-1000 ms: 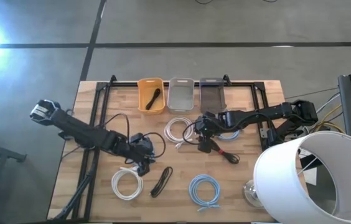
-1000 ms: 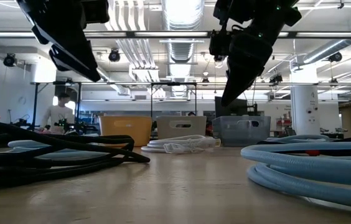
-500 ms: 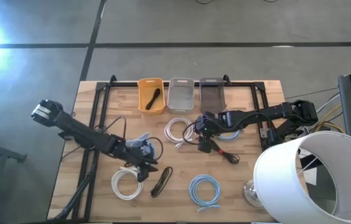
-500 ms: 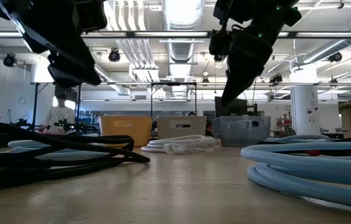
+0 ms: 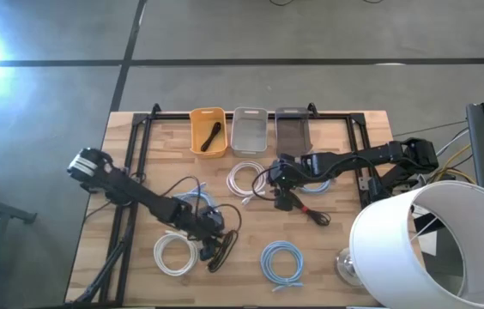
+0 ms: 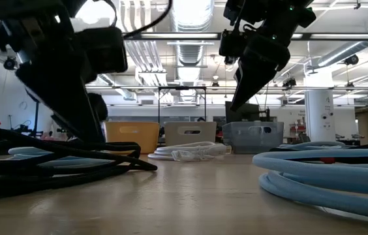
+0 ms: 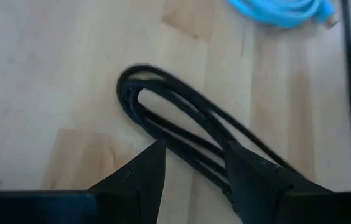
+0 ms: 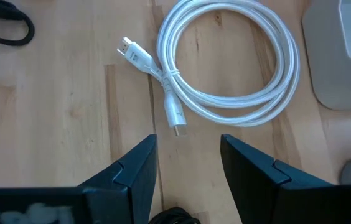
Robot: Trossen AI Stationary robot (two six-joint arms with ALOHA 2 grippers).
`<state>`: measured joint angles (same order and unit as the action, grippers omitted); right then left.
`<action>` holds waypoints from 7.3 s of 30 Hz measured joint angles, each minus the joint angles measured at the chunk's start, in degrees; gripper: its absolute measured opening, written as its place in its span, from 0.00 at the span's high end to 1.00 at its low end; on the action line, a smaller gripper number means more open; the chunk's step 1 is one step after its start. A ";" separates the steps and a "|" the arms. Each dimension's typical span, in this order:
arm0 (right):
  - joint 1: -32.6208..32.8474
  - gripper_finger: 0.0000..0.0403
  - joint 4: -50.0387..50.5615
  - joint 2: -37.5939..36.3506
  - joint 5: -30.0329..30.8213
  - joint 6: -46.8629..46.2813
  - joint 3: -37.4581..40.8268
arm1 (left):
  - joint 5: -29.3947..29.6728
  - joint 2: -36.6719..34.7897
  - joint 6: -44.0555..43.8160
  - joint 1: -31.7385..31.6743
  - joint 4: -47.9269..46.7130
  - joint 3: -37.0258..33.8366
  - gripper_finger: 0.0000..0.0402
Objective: Pick & Place USB Port
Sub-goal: Put the left black charger cable into the yellow bin, then put the black charger cable into the yellow bin
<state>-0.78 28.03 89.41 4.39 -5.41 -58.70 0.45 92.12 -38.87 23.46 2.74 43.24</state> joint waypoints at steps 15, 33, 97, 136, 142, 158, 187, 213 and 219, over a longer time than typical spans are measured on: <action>0.00 0.57 0.00 0.00 -0.03 2.57 0.00 | -4.42 3.86 -0.73 -0.45 0.76 3.67 0.58; 0.00 0.57 0.01 0.00 -0.06 4.16 0.00 | -5.70 8.32 -6.10 -0.51 6.97 3.66 0.59; 0.00 0.57 4.47 -0.07 0.01 2.54 0.04 | 21.59 -0.23 18.00 -55.93 1.02 6.48 0.92; 6.35 0.57 10.76 -0.07 -1.40 -19.95 5.97 | 16.50 -19.66 18.32 -52.02 -18.25 8.90 0.67; 6.93 0.57 10.38 -0.07 -1.21 -21.54 7.26 | 16.50 -19.94 18.32 -50.85 -18.25 8.86 0.67; 6.88 0.57 5.51 -0.17 -0.71 -26.99 15.98 | 16.51 -19.94 18.32 -50.66 -18.21 8.86 0.67; 5.81 0.90 1.77 -0.09 -3.38 -13.27 4.93 | 10.88 -19.94 25.43 -46.15 -13.72 8.79 0.70; 5.81 0.89 -24.76 -3.76 10.68 13.35 2.40 | 1.35 -19.94 41.76 -23.75 12.50 -4.23 0.78; 4.54 0.89 -40.95 -10.76 6.80 14.87 10.58 | 1.29 -19.94 39.82 -23.24 29.77 -12.08 0.78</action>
<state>3.77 -12.92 78.65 11.20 9.46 -48.12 1.74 72.18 0.94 0.22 32.51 31.15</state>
